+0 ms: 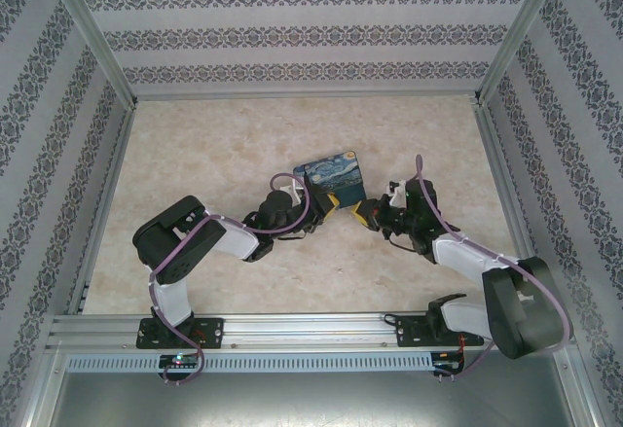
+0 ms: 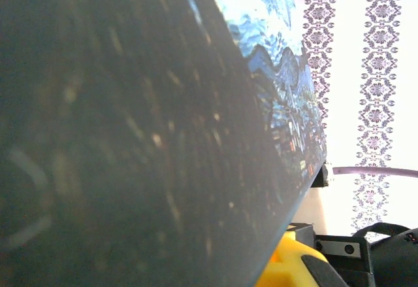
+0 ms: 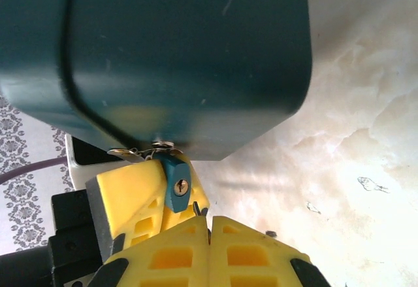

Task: Unlock a padlock with a key

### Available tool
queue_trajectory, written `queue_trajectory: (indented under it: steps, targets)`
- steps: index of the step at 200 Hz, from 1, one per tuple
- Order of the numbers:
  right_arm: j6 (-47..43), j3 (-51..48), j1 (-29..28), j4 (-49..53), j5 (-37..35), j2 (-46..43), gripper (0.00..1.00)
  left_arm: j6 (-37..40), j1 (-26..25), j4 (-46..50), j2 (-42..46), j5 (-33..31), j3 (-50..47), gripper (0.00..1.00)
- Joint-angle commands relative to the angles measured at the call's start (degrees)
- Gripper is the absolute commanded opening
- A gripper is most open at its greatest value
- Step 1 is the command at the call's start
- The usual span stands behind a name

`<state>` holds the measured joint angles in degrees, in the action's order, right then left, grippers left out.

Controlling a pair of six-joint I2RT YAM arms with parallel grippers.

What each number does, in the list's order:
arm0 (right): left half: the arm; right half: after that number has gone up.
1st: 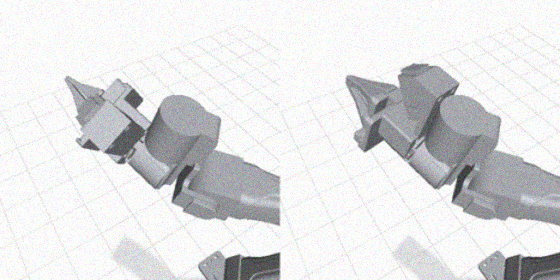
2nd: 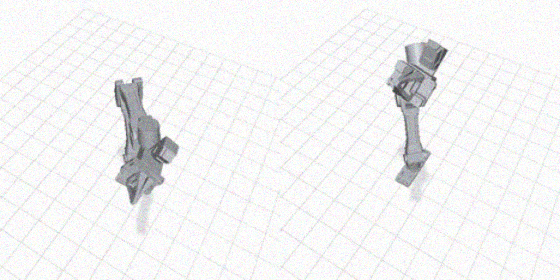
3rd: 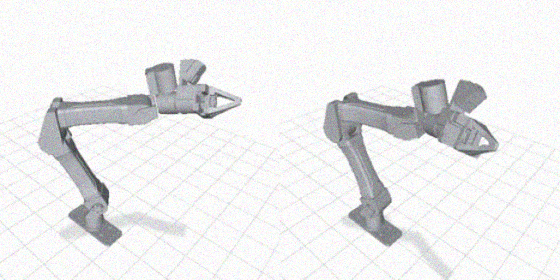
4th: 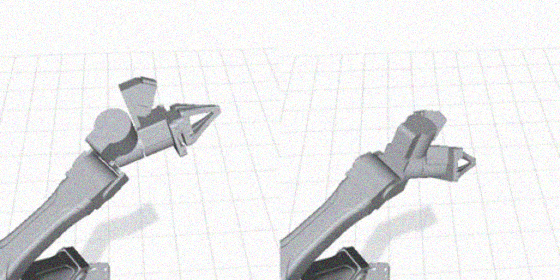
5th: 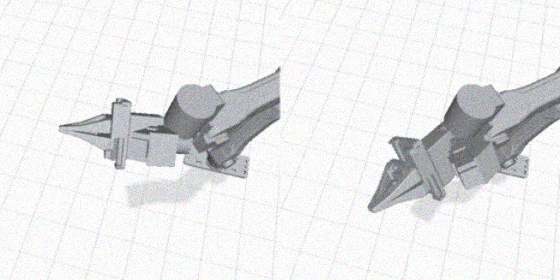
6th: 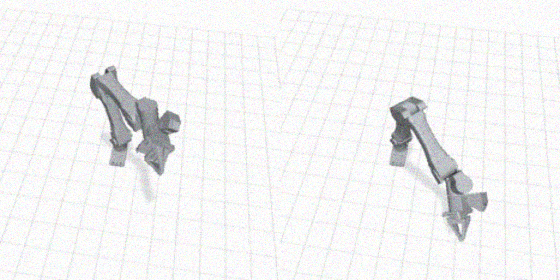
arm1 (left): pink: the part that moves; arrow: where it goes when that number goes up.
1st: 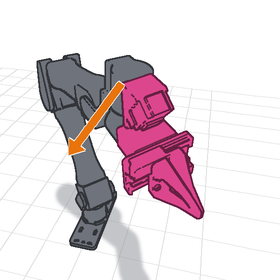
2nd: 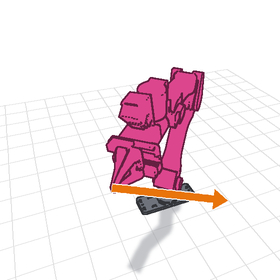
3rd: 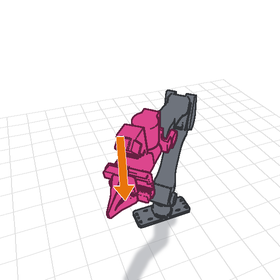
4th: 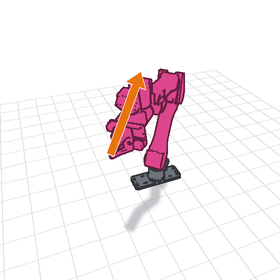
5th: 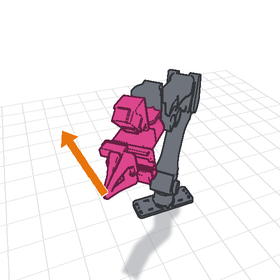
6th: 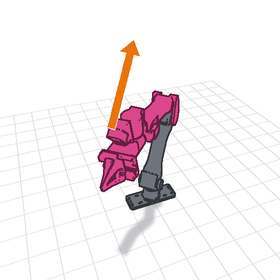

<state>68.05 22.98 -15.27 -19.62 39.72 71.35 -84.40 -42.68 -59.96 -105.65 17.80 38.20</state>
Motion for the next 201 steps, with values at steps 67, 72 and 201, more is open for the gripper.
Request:
queue_trajectory:
  steps: [67,72,201]
  targets:
    - [0.89,3.0,-1.13,-1.94,-1.44,2.43,0.0,-1.01,-0.1,-6.43,0.01,1.21,1.08,0.0]
    - [0.82,3.03,-1.16,-2.07,-1.49,2.55,0.0,-0.95,-0.04,-6.48,0.0,1.15,1.06,0.0]
    - [0.9,4.61,-2.57,-2.58,-2.3,4.41,0.0,-1.26,-0.13,-6.66,-0.26,1.1,1.27,0.0]
